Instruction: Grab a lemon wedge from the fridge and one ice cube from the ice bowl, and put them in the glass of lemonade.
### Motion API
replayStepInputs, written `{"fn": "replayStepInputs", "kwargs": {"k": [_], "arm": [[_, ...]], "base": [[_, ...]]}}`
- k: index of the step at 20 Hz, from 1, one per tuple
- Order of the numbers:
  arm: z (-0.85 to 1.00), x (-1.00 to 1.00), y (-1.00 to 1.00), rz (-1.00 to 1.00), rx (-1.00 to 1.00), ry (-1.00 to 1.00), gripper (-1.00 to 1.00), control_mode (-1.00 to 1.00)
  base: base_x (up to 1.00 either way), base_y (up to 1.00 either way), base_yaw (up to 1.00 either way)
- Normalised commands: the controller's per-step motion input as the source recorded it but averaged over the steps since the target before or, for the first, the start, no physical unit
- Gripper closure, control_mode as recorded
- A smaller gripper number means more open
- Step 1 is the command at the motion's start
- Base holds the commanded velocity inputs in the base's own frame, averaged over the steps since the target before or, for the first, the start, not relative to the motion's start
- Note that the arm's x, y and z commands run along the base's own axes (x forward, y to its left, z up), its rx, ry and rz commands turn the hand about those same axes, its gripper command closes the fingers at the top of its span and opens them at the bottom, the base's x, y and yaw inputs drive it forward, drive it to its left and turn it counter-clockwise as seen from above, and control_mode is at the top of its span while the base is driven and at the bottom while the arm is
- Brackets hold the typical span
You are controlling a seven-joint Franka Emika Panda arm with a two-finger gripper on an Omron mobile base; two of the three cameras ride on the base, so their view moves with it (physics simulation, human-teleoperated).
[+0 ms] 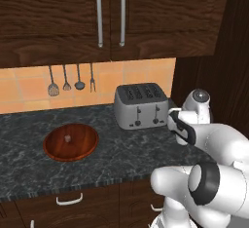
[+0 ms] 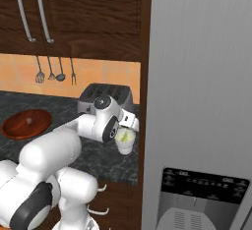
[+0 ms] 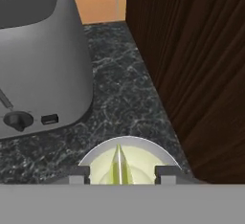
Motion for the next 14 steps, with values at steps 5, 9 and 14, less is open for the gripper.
{"fn": "replayStepInputs", "kwargs": {"k": [5,9,14], "arm": [[0.44,-0.57,0.20,0.06,-0.03,-0.18,-1.00,-1.00],[0.96,-1.00,0.55,0.13,-0.14,-0.45,-1.00,-1.00],[1.00,-0.94,0.71,0.11,-0.19,-0.43,-1.00,-1.00]], "base": [[0.00,0.00,0.00],[0.00,0.00,0.00],[0.00,0.00,0.00]]}}
